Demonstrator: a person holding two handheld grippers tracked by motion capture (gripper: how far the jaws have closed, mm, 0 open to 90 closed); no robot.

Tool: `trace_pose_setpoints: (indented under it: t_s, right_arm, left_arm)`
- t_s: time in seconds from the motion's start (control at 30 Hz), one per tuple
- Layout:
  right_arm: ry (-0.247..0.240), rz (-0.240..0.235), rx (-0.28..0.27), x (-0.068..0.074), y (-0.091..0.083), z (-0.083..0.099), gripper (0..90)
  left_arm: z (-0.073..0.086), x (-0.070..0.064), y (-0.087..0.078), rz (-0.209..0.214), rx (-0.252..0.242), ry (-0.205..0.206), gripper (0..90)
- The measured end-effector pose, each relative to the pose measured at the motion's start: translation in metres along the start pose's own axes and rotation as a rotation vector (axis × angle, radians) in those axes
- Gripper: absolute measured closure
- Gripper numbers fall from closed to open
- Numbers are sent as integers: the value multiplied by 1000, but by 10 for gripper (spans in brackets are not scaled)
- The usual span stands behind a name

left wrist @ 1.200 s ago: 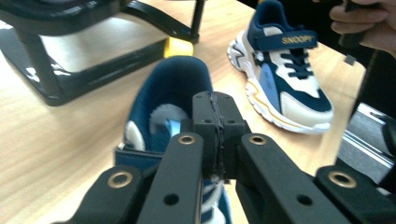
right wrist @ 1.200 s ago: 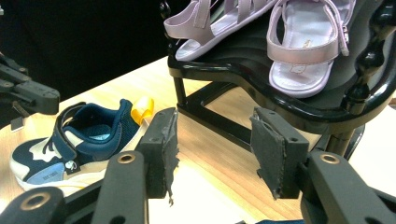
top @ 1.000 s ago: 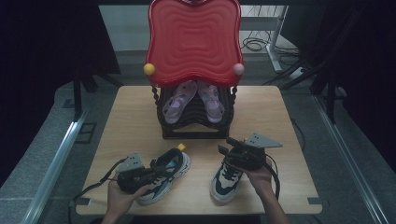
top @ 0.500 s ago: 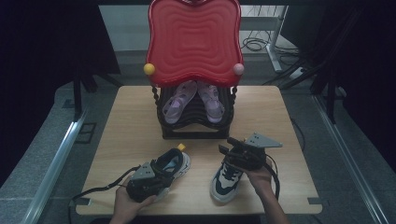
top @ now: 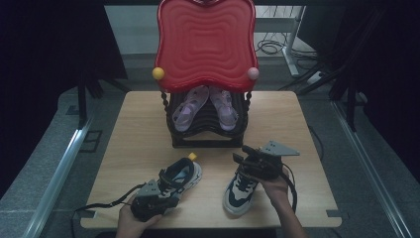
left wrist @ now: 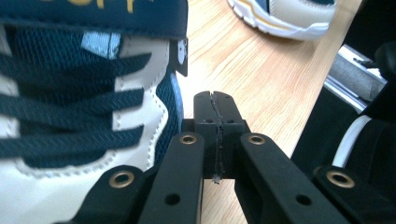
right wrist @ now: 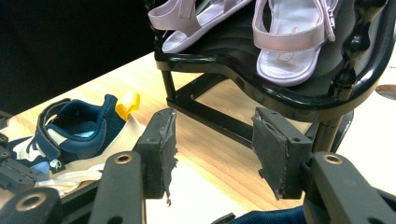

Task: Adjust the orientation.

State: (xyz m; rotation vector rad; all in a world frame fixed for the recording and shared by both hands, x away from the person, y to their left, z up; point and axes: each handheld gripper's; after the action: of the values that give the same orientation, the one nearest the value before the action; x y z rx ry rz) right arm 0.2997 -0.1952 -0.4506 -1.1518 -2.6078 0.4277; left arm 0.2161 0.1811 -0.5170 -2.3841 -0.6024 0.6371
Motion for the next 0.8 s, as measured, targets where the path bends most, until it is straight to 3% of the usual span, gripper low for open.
trace_pose_setpoints:
  t_s: [0.23,0.37,0.47,0.57,0.8]
  right_arm:
    - [12,2,1,-1,1,1,502]
    - [13,5,-14,-2,-2,-1,502]
    - [22,10,-18,-4,-3,-1,502]
    - [38,10,-24,-5,-4,-1,502]
    - [39,17,-30,-6,-5,-2,503]
  left_arm:
    - [1,1,-2,-27,33,13,897]
    - [4,9,-6,7,18,-27,897]
    - [6,12,-11,-34,21,-31,896]
    - [8,18,-16,-22,4,-54,897]
    - [9,23,-23,-65,1,-63,894]
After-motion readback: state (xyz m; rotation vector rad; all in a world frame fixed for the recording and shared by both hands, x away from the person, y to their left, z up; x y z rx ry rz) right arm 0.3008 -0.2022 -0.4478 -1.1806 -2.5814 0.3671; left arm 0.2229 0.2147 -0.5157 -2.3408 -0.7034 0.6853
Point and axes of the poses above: each handheld gripper's, and its own axes: y roughly forward along the jaws, z roughly out of its underside, x roughly to its left, and after that the axes turned 4 degrees about z, right-handed
